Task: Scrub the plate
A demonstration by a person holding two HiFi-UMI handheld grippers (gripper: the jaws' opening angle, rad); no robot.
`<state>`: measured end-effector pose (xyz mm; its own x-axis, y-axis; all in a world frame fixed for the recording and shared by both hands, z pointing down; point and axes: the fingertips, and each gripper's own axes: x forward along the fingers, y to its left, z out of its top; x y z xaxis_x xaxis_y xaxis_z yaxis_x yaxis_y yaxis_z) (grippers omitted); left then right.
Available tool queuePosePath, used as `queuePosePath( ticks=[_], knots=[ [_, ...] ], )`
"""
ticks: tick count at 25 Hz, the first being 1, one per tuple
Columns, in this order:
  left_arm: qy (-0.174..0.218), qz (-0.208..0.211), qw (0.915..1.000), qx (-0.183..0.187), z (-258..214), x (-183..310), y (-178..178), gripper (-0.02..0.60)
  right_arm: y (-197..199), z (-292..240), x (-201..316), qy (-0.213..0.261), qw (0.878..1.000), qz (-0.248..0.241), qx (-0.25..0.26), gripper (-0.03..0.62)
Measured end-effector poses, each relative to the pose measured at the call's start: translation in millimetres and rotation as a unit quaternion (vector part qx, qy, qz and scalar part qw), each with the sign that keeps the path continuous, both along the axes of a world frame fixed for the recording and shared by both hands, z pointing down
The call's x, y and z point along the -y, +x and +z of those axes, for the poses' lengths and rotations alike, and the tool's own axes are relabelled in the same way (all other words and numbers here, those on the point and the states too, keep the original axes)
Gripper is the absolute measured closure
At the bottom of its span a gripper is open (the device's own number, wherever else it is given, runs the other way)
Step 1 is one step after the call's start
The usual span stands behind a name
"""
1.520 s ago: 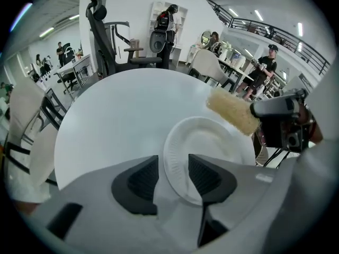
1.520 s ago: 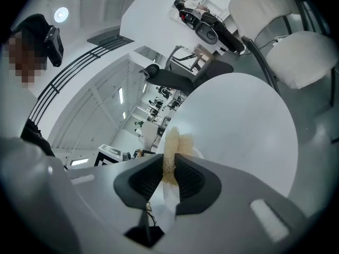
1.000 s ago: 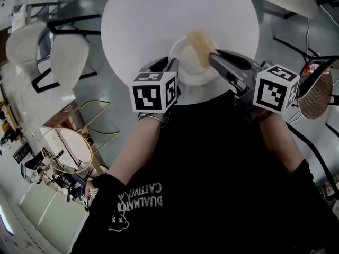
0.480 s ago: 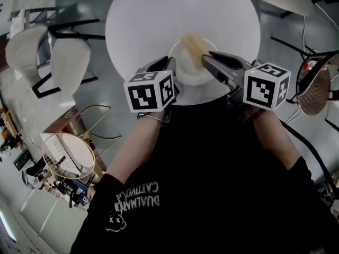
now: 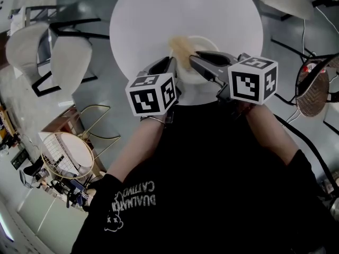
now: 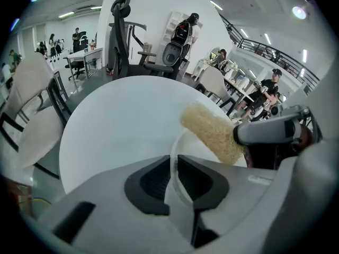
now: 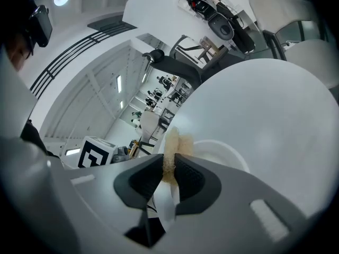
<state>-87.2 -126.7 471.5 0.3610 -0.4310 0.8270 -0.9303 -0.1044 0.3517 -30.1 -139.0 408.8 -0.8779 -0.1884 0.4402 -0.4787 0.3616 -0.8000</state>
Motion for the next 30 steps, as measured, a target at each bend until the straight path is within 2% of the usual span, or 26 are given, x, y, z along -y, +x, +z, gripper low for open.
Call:
queuePosePath(
  ticks=[7, 15, 30],
  knots=[
    [0.012, -0.011, 0.9999, 0.001, 0, 0, -5, 0.537, -12, 12, -12, -0.009, 0.999, -0.03, -0.008, 0.527],
    [0.02, -0.016, 0.9996, 0.008, -2, -1, -1, 0.538, 0, 16, -7, -0.015, 1.0, -0.024, -0.013, 0.528],
    [0.032, -0.044, 0.9983, 0.021, -8, -7, -24, 0.54, 10, 22, -6, -0.02, 0.999, 0.001, -0.037, 0.528]
  ],
)
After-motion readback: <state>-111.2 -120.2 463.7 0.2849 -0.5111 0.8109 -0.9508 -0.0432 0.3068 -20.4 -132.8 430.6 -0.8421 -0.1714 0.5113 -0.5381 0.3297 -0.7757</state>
